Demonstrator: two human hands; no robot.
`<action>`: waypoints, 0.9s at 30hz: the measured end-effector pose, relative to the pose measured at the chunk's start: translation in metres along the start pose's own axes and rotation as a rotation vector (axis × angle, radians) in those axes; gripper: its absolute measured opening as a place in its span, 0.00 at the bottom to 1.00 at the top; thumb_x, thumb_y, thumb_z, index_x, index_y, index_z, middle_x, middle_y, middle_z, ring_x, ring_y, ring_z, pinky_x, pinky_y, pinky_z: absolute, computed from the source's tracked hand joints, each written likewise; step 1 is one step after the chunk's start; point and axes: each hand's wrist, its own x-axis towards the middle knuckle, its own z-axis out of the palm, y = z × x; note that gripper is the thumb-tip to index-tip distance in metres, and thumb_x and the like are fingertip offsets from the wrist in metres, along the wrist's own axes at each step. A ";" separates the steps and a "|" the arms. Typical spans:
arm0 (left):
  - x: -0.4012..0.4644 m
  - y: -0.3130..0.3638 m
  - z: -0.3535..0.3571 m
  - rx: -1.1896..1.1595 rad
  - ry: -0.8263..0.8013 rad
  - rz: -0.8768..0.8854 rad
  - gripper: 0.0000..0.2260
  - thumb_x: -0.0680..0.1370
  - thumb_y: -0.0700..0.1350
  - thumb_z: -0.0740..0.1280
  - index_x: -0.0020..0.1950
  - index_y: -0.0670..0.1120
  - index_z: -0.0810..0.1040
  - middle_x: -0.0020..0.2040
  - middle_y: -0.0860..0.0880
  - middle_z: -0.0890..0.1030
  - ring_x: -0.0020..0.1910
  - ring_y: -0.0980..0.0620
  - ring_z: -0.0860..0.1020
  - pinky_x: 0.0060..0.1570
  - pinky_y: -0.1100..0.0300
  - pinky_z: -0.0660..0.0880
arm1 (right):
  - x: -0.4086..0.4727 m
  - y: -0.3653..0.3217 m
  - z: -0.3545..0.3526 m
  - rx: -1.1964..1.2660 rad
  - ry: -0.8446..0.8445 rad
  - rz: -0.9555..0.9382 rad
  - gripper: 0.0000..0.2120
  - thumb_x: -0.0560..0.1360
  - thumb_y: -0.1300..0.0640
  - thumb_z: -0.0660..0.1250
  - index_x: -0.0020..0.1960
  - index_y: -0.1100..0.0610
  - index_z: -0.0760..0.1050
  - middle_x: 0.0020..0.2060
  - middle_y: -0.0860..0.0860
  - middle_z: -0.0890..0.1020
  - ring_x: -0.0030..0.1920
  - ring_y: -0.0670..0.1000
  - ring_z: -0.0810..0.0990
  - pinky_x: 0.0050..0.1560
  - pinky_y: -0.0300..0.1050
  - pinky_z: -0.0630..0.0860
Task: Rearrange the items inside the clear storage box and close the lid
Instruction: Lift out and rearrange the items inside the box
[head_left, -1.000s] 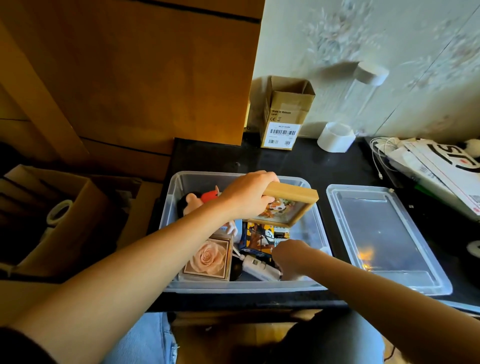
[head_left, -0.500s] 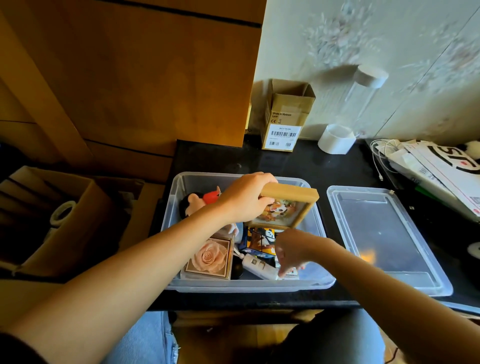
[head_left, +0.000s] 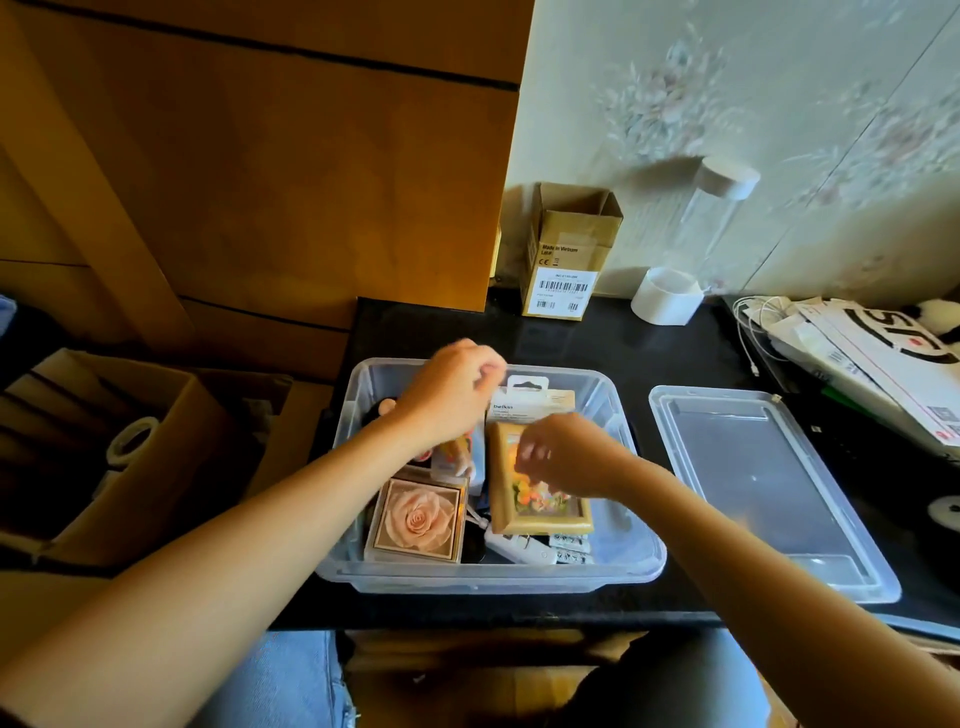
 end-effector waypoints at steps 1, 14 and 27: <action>-0.001 -0.006 -0.009 0.040 0.066 -0.030 0.09 0.80 0.42 0.60 0.54 0.44 0.79 0.52 0.47 0.77 0.49 0.49 0.76 0.48 0.54 0.74 | 0.003 -0.006 -0.001 0.022 0.070 -0.016 0.08 0.77 0.57 0.63 0.48 0.60 0.80 0.42 0.53 0.84 0.37 0.50 0.82 0.40 0.44 0.79; -0.023 -0.037 -0.059 0.118 0.193 -0.247 0.11 0.79 0.37 0.56 0.51 0.45 0.77 0.53 0.46 0.79 0.51 0.48 0.77 0.50 0.55 0.73 | 0.058 -0.061 0.023 -0.137 0.121 0.053 0.16 0.77 0.50 0.60 0.59 0.60 0.67 0.47 0.58 0.80 0.42 0.57 0.79 0.37 0.44 0.71; -0.027 -0.034 -0.026 0.523 -0.453 -0.249 0.09 0.78 0.36 0.61 0.53 0.44 0.79 0.53 0.44 0.80 0.50 0.46 0.79 0.49 0.54 0.77 | 0.016 -0.018 0.012 0.133 0.277 0.170 0.17 0.80 0.44 0.51 0.48 0.58 0.68 0.38 0.54 0.79 0.36 0.53 0.80 0.38 0.51 0.78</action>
